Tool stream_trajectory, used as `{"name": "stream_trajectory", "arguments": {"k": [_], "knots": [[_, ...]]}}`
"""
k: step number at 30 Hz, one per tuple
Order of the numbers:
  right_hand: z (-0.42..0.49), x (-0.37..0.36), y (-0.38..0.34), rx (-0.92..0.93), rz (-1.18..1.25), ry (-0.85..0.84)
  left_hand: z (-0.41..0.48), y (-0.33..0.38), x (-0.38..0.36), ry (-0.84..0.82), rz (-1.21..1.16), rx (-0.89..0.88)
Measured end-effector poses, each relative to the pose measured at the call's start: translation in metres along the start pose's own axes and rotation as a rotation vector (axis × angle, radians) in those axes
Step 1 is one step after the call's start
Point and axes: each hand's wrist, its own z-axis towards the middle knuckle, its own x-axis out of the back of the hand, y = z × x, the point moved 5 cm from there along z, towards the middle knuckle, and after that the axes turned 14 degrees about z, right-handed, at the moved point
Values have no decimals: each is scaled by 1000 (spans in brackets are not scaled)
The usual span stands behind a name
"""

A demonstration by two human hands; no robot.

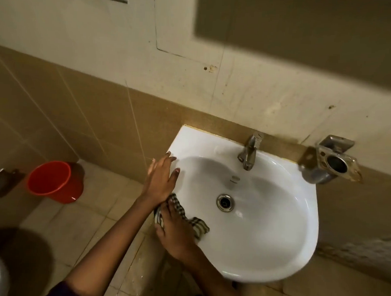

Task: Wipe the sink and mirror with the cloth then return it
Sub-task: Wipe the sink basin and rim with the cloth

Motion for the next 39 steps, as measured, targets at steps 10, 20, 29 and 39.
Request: {"name": "stream_trajectory", "arguments": {"k": [10, 20, 29, 39], "knots": [[-34, 8, 12, -3, -89, -2, -23, -15, -48, 68, -40, 167], [-127, 84, 70, -64, -295, -179, -21, -16, -50, 92, 11, 191], [-107, 258, 225, -133, -1112, -508, -16, -13, -52, 108, 124, 103], [42, 198, 201, 378, -1514, -519, -13, -21, -59, 93, 109, 52]]}}
